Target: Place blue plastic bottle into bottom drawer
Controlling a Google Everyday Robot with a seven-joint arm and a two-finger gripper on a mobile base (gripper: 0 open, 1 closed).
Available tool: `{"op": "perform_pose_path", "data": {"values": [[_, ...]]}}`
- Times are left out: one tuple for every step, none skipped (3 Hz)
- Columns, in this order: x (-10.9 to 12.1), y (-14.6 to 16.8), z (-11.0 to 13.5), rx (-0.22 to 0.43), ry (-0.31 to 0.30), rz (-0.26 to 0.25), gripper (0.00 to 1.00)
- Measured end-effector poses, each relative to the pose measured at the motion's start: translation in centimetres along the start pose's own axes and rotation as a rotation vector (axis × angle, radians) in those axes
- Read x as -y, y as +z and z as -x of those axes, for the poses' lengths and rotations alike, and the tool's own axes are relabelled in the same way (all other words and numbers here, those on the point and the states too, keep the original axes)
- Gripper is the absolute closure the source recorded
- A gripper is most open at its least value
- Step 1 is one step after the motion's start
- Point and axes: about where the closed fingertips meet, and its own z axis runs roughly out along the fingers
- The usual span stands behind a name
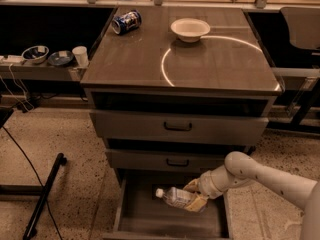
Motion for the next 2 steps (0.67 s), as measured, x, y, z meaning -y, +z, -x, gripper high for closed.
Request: {"op": "perform_pose_path", "data": {"values": [[0.2, 0.3, -0.5, -0.013, -0.005, -0.001, 1.00], [2.6, 1.1, -2.4, 0.083, 0.037, -0.133, 1.00]]}}
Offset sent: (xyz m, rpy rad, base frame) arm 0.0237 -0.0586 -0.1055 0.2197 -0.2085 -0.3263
